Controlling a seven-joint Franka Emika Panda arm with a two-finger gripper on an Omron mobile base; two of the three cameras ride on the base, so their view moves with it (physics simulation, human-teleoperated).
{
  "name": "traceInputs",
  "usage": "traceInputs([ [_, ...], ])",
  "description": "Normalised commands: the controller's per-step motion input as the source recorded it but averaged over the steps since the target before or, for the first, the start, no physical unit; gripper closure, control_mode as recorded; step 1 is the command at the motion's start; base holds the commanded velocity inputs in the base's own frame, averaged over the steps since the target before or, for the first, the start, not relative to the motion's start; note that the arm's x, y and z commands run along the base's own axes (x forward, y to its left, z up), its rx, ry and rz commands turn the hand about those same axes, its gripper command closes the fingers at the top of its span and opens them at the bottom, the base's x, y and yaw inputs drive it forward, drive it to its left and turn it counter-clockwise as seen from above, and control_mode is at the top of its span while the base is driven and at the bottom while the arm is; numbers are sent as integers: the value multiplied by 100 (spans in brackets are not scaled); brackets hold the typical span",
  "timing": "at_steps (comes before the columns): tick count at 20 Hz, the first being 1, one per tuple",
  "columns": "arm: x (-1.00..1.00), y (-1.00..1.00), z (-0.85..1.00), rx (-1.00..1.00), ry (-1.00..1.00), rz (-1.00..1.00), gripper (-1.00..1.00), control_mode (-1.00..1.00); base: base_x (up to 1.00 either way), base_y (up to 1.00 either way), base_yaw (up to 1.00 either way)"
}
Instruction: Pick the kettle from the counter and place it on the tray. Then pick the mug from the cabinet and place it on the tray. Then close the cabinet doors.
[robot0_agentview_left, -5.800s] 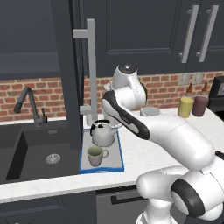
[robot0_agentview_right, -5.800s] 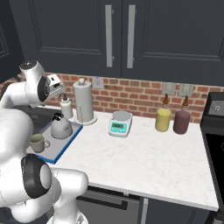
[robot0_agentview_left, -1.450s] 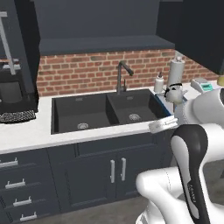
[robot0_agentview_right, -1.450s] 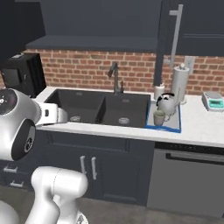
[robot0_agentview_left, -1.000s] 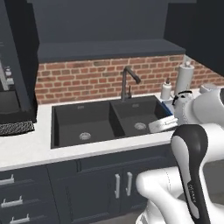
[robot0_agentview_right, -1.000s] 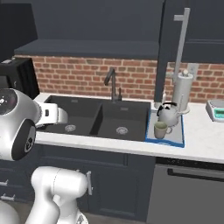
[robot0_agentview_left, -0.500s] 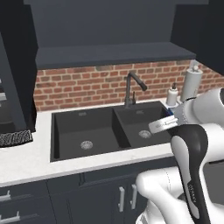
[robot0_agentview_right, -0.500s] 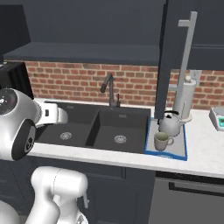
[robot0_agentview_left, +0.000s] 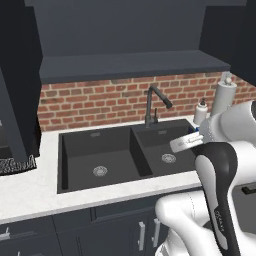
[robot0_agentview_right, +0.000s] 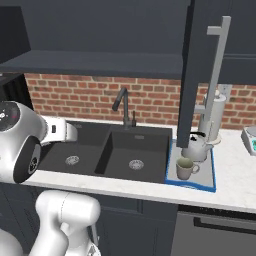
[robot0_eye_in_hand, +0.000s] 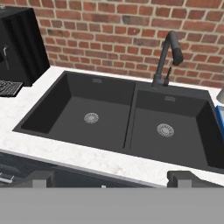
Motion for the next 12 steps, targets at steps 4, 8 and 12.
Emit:
traceInputs([
  [4, 0, 0, 0, 0, 0, 0, -100, 100, 5, 0, 0],
  [8, 0, 0, 0, 0, 0, 0, -100, 100, 0, 0, 0],
  [12, 0, 0, 0, 0, 0, 0, -100, 100, 0, 0, 0],
])
